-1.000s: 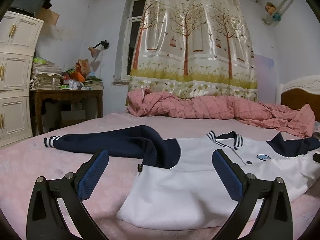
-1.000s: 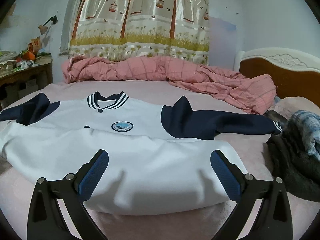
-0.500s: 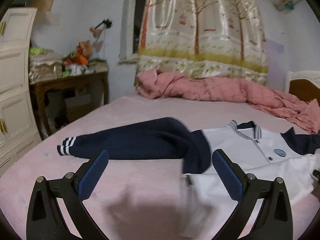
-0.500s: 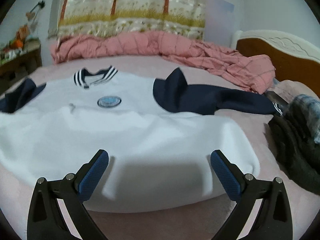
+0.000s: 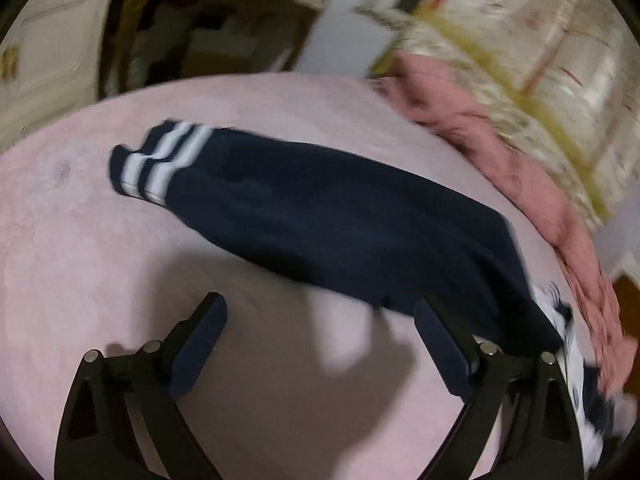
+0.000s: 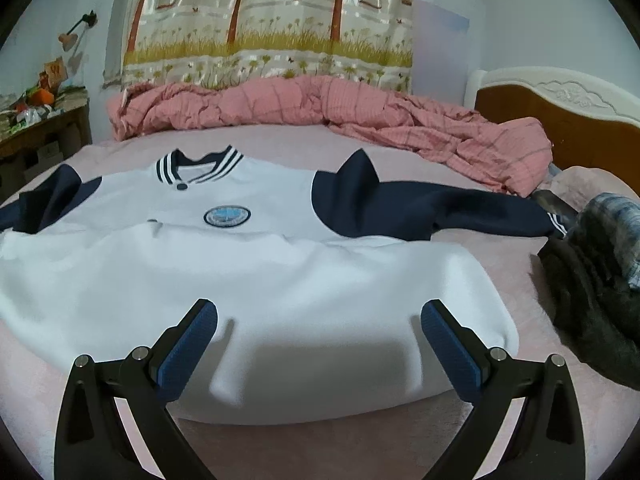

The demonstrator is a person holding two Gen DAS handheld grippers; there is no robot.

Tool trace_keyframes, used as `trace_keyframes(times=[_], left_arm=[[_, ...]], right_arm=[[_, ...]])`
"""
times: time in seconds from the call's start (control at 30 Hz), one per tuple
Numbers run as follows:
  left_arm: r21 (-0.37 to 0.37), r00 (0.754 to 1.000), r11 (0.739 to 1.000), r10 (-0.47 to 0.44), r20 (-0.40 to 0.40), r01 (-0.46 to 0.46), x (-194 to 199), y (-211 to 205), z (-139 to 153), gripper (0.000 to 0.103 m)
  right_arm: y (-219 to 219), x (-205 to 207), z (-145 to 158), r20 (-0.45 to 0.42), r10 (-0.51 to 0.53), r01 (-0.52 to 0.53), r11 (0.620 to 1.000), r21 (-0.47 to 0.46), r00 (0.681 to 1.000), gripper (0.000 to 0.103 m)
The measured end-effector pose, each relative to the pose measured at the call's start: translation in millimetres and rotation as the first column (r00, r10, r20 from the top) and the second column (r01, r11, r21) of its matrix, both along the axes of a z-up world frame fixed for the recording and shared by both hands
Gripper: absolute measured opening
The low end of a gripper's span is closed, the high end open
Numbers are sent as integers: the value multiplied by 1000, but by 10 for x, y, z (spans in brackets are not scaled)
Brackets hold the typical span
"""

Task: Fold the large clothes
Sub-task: 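Grasp the navy sleeve cuff with the left tool and lift it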

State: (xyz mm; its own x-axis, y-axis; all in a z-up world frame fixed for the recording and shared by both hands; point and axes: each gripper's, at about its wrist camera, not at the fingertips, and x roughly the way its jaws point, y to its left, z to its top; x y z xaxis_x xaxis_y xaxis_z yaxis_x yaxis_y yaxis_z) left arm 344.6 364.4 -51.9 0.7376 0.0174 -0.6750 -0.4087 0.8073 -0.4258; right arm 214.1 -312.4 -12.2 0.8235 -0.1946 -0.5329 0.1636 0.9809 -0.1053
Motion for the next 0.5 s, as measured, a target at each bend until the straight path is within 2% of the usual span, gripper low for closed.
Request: trace_keyframes(times=[0.13, 0.23, 0.33, 0.37, 0.4, 0.43, 0.5], left_arm=[[-58, 995, 995, 80, 57, -77, 91, 367, -31, 92], [-61, 992, 993, 103, 79, -98, 124, 441, -47, 81], [-39, 990, 993, 116, 75, -113, 136, 441, -43, 43], [-38, 991, 994, 110, 79, -107, 148, 444, -35, 21], [-37, 991, 995, 96, 90, -93, 174, 460, -24, 13], [-15, 991, 997, 77, 112, -76, 158, 417, 28, 11], [103, 985, 993, 41, 169, -59, 112, 225, 228, 8]], right_arm=[[5, 10, -22, -8, 6, -6, 1000, 3, 1000, 103], [12, 20, -40, -22, 9, -8, 1000, 2, 1000, 103], [-7, 68, -81, -51, 16, -15, 1000, 15, 999, 103], [-27, 109, -113, -74, 17, -15, 1000, 28, 997, 102], [-64, 175, -165, -115, 2, 2, 999, 41, 993, 96], [-95, 215, -196, -137, -9, 16, 999, 50, 991, 93], [-104, 222, -205, -139, -13, 21, 998, 52, 990, 92]])
